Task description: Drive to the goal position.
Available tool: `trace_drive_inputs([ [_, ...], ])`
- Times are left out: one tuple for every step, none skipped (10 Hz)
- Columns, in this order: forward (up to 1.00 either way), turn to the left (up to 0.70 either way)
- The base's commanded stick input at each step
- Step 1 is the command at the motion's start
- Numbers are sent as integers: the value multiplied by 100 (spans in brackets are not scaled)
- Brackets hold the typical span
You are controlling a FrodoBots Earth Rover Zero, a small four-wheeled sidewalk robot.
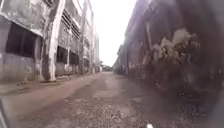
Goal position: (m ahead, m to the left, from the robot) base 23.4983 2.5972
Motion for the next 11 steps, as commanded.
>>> trace_drive_inputs([
  [70,-16],
  [70,-1],
  [70,0],
  [70,0],
  [70,0],
  [70,0],
  [70,0],
  [70,0],
  [70,0],
  [70,0],
  [70,0],
])
